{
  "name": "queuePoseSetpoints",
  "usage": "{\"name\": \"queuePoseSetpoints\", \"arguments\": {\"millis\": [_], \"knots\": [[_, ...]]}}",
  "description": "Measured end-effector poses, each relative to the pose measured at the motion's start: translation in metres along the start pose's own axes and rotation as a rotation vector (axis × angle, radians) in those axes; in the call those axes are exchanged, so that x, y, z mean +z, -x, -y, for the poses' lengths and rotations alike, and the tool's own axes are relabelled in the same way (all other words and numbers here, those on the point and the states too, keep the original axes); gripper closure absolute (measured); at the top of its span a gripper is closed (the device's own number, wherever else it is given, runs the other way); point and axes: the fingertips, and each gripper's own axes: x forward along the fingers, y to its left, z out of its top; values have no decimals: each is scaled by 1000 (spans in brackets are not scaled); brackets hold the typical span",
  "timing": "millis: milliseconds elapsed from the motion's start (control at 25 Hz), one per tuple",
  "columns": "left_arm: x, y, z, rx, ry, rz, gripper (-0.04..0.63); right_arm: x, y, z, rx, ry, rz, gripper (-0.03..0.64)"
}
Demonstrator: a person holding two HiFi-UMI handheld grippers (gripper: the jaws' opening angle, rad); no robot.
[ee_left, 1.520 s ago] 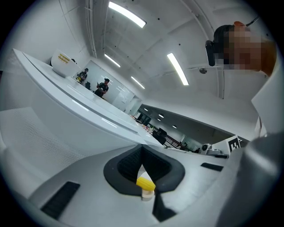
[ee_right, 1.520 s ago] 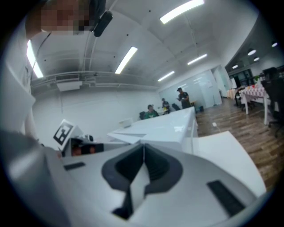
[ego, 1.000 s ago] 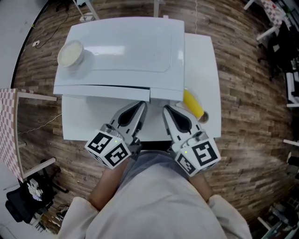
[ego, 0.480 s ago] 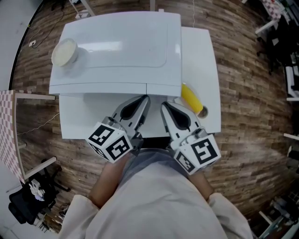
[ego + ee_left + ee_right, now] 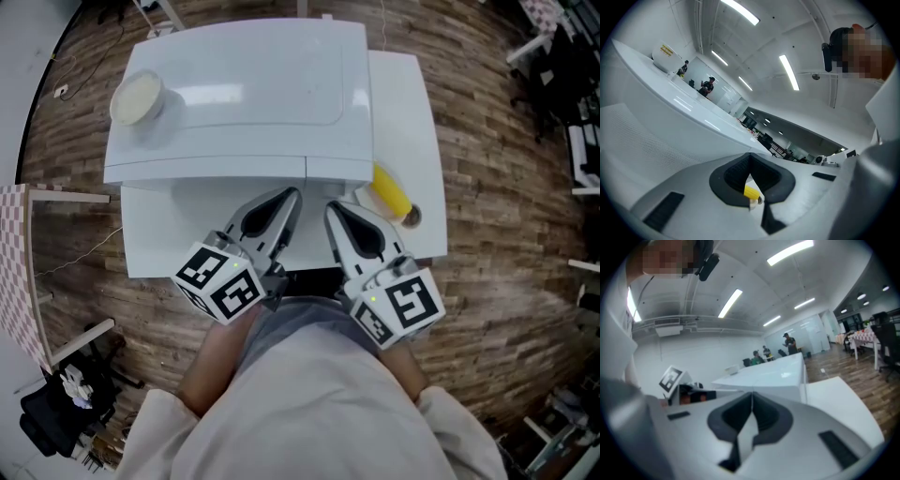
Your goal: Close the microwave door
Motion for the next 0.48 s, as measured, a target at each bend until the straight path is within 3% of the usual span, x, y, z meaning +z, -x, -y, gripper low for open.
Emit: {"name": "queuePoseSetpoints", "arguments": {"millis": [480], "knots": [[8,48,-8,-26,-25,-23,581,-11,-9,-51,-28,27,-10,594]]}}
